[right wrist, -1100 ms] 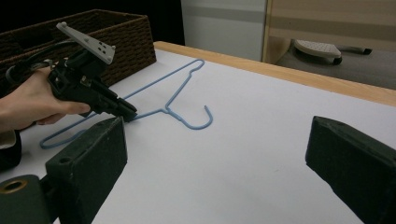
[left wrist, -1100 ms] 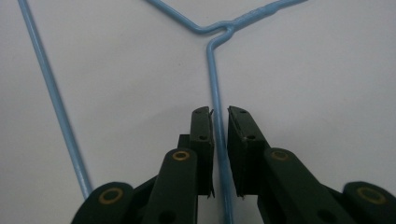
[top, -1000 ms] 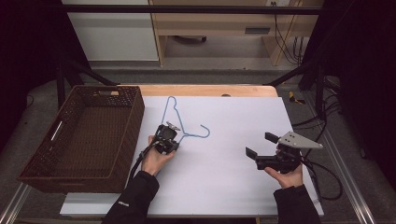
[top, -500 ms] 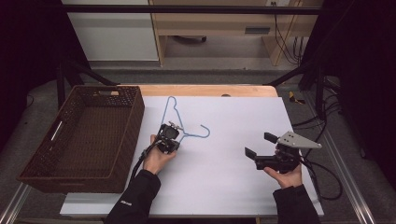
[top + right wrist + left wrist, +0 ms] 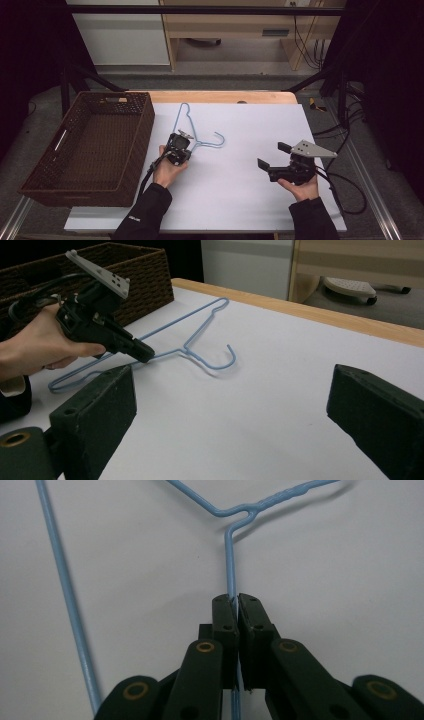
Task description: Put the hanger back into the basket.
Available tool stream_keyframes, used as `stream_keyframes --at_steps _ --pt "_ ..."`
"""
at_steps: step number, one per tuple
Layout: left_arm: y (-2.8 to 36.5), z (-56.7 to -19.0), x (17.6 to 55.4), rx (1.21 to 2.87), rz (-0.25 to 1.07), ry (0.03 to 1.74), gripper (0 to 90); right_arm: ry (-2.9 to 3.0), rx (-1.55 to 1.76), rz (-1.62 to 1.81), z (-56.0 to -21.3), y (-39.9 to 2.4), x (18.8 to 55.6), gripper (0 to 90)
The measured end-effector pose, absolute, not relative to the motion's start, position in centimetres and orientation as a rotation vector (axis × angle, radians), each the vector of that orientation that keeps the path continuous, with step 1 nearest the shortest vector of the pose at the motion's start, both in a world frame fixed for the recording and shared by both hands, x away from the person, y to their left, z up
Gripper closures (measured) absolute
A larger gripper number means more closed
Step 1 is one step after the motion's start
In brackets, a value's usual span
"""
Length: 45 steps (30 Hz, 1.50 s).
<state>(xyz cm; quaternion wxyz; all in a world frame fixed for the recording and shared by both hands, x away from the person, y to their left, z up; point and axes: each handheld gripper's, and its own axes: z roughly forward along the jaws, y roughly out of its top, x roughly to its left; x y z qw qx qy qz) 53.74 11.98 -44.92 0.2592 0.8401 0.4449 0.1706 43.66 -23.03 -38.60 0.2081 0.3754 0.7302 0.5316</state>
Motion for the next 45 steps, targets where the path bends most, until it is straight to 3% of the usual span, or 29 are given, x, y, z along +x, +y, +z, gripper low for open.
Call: stream_keyframes --at_steps 17,45 --pt "14.6 -41.1 51.4 2.195 0.535 1.142 87.3 2.134 1.003 1.477 -39.4 -18.4 45.4 9.0" --pt "16.7 -40.4 50.3 2.149 0.539 1.119 87.3 2.205 1.007 1.538 -41.6 -8.5 51.9 24.9"
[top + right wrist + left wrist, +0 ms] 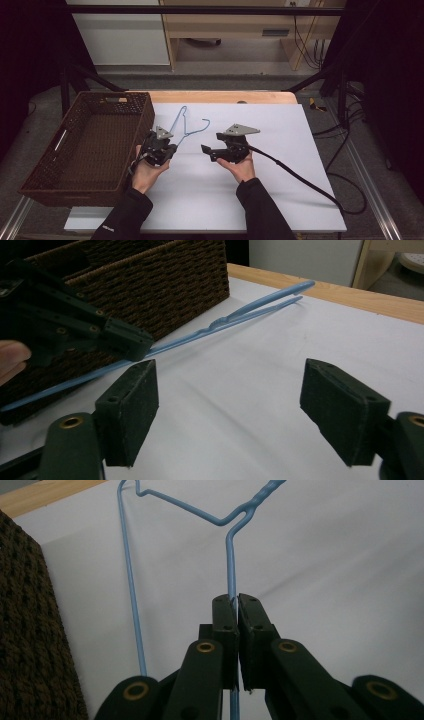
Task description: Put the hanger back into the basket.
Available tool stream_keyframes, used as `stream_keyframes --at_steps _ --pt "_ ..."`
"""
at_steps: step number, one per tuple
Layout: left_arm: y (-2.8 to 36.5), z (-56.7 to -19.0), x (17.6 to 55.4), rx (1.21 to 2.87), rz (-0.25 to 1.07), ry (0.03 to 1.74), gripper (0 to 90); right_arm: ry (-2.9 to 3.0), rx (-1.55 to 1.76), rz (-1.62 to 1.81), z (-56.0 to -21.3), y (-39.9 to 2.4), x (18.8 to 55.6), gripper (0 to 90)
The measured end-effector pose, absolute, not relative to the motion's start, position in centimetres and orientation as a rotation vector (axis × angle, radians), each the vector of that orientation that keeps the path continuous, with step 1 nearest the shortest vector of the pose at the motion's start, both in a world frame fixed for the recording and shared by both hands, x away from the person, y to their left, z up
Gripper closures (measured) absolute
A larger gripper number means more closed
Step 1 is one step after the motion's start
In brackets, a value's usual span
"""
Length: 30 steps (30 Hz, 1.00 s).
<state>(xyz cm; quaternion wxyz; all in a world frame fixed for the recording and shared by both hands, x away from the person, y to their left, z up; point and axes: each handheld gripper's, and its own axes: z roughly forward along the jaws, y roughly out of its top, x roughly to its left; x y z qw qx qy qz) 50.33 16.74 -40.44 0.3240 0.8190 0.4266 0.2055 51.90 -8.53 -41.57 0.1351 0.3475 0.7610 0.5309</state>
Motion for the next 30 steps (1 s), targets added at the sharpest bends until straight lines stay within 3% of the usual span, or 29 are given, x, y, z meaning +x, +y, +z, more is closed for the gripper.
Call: stream_keyframes --at_steps 14,25,30 --pt "16.6 -40.8 50.3 2.155 0.535 1.115 87.3 2.224 1.003 1.545 -42.4 -5.5 54.6 41.8" --pt "16.3 -41.2 50.4 2.161 0.528 1.121 87.3 2.26 0.999 1.562 -42.6 -5.1 55.4 68.7" --pt "16.3 -41.3 50.4 2.171 0.524 1.122 87.3 2.267 1.002 1.565 -42.8 -4.8 55.5 76.4"
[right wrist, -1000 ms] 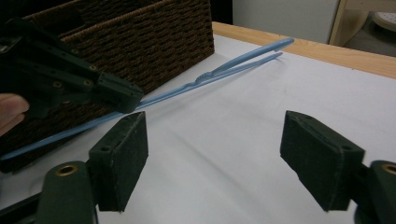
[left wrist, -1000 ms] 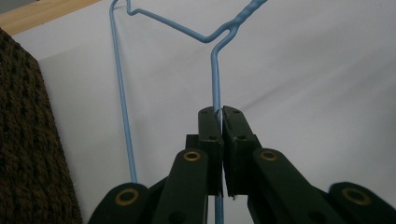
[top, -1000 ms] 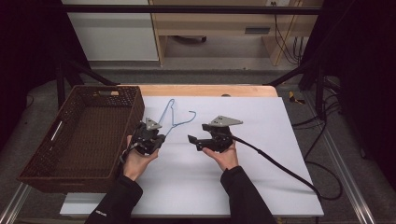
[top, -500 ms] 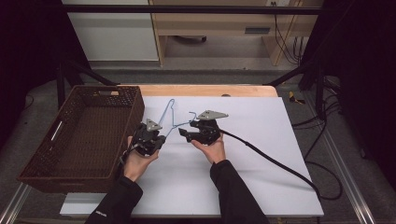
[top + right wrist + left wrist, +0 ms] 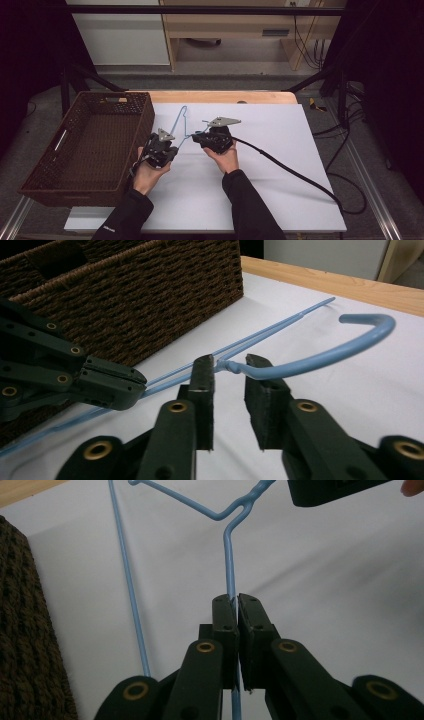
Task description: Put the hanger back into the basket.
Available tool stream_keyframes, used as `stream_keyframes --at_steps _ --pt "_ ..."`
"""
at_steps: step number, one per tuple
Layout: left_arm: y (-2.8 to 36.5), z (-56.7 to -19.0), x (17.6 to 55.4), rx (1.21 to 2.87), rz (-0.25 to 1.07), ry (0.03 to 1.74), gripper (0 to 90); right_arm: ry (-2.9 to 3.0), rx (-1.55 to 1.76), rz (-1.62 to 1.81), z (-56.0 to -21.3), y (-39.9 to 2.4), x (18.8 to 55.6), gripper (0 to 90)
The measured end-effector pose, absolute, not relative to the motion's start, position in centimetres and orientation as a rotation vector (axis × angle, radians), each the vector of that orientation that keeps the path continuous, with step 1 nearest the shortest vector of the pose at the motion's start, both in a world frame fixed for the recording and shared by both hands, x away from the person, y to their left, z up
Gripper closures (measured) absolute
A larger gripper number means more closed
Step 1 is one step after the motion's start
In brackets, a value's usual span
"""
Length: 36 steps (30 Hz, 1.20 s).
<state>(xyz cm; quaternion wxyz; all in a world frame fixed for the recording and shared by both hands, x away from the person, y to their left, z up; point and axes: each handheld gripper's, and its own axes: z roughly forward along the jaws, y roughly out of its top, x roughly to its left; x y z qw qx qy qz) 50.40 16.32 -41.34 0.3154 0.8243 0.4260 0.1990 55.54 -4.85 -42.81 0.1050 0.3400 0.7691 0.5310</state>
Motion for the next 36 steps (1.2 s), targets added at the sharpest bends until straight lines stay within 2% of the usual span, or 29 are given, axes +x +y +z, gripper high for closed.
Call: stream_keyframes --at_steps 2,7,10,17,18,20,21,25,30,34,36 --pt "16.2 -41.4 50.4 2.173 0.526 1.122 87.3 2.265 1.004 1.562 -42.8 -4.9 55.6 79.9" --pt "16.1 -41.6 50.4 2.177 0.52 1.122 87.2 2.261 1.013 1.581 -42.8 -4.8 55.6 79.6" --pt "16.0 -41.7 50.4 2.189 0.518 1.123 87.2 2.263 1.015 1.595 -42.8 -4.9 55.7 84.1" --pt "16.0 -41.7 50.5 2.182 0.519 1.114 86.5 2.267 1.022 1.611 -42.7 -4.9 55.7 85.3" --pt "16.0 -41.7 50.5 2.181 0.52 1.105 85.4 2.267 1.02 1.612 -42.7 -4.9 55.7 85.4" --pt "15.9 -41.5 50.5 2.187 0.542 1.109 73.9 2.266 1.018 1.619 -42.7 -4.9 55.6 85.5" --pt "15.8 -41.5 50.6 2.195 0.548 1.106 71.3 2.265 1.019 1.622 -42.8 -4.9 55.6 85.5" --pt "15.5 -42.1 51.0 2.231 0.54 1.119 66.0 2.269 1.03 1.624 -42.7 -4.8 55.5 85.5" --pt "15.2 -42.7 51.4 2.26 0.532 1.115 72.8 2.271 1.014 1.62 -42.7 -4.9 55.5 85.5" --pt "15.1 -42.8 51.4 2.245 0.532 1.113 84.5 2.274 1.006 1.614 -42.7 -4.9 55.5 85.5" --pt "15.1 -42.7 51.3 2.233 0.548 1.119 85.5 2.272 1.004 1.617 -42.6 -4.9 55.5 85.6"
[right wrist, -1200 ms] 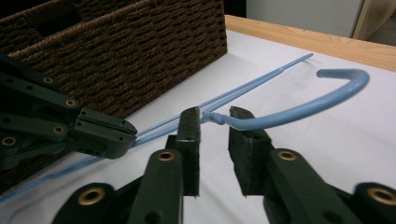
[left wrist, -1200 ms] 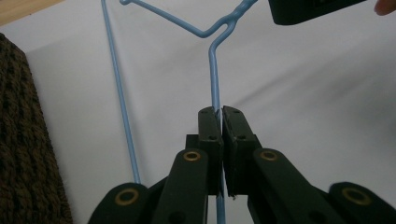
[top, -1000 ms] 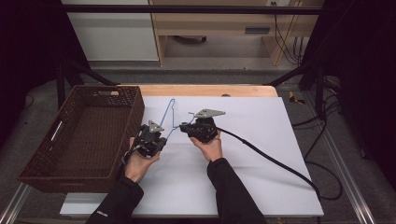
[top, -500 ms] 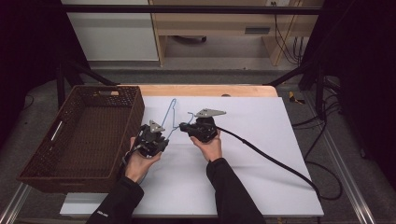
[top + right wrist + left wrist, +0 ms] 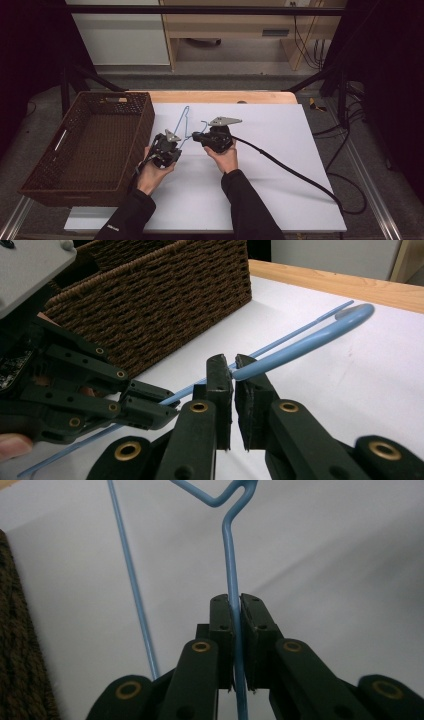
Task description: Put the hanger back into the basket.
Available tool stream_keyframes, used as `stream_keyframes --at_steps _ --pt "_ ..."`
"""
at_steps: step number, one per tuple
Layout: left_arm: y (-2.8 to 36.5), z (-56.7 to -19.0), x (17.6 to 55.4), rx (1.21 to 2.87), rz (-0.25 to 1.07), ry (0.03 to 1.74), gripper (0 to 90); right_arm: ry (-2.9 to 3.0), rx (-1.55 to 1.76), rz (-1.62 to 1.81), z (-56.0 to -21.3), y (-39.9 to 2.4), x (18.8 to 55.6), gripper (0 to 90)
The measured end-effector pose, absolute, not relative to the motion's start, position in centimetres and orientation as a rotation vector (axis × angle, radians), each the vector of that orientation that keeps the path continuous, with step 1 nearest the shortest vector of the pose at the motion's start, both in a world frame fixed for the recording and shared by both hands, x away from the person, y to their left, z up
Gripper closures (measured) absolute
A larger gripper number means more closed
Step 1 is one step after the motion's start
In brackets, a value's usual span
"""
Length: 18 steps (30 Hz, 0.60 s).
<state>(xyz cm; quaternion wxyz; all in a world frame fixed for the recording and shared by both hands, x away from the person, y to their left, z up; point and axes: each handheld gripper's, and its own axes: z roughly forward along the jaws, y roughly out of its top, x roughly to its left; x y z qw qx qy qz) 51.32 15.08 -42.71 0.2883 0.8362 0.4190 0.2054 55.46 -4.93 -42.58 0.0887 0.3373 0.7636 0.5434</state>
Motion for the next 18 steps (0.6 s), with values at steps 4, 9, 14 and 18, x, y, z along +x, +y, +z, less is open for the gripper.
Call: stream_keyframes --at_steps 4,9,14,18 --pt "15.0 -42.7 51.1 2.218 0.578 1.123 87.0 2.266 0.998 1.614 -42.3 -5.0 55.3 85.4" --pt "15.2 -42.3 50.8 2.185 0.613 1.114 87.3 2.267 0.953 1.573 -41.9 -5.1 54.4 78.7" --pt "15.6 -41.5 50.4 2.153 0.603 1.101 87.4 2.28 0.909 1.56 -40.8 -6.3 53.1 71.1" --pt "15.9 -40.8 50.0 2.153 0.587 1.078 87.4 2.271 0.897 1.56 -40.0 -7.6 52.2 65.9"
